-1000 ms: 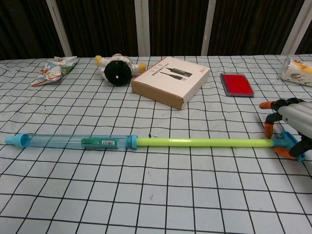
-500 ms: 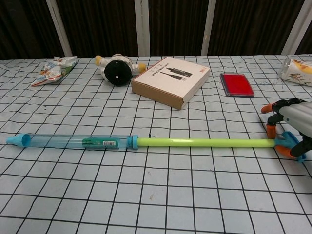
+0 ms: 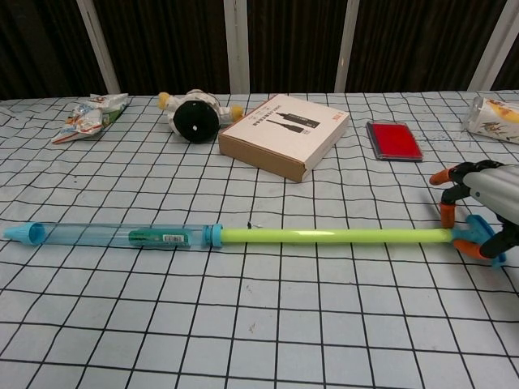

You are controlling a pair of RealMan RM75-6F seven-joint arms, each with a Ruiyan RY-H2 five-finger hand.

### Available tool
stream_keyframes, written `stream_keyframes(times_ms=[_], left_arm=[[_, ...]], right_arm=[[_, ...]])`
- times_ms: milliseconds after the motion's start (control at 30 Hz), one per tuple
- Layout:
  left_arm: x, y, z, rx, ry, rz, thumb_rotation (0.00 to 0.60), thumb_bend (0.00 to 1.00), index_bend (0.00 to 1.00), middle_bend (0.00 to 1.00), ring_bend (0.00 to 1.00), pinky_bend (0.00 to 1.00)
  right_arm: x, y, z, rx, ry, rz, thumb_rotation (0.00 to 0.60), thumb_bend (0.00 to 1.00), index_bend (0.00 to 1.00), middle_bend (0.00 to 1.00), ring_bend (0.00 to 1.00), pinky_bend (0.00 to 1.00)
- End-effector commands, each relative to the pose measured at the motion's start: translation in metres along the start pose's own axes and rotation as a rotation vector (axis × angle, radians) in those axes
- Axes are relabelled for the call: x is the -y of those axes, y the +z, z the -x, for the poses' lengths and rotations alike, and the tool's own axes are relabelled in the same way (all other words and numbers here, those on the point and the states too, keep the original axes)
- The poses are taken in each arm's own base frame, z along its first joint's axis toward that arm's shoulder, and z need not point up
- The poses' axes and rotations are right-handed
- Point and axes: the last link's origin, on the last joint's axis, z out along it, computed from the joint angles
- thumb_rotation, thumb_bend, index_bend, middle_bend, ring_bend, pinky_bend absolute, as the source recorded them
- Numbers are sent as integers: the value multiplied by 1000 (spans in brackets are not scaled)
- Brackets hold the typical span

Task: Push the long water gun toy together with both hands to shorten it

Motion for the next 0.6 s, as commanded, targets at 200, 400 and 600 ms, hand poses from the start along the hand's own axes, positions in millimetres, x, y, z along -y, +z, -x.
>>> stream_keyframes(times_ms=[200, 400, 600], left_arm=[[-42, 63, -2, 39, 100, 42, 600, 284, 305, 34, 0, 0], [-54, 83, 14, 91, 144, 34, 600, 307, 371, 49, 0, 0], [-60, 97, 32, 140, 177, 11, 600, 312, 395, 56, 0, 0]], right_arm=[[-2, -2, -3, -4, 13, -1, 600, 434, 590, 147, 0, 0], [-4, -2, -6, -8, 16, 0, 600, 439, 590, 147, 0, 0], [-4, -3, -5, -3, 14, -1, 600, 440, 590, 147, 0, 0]])
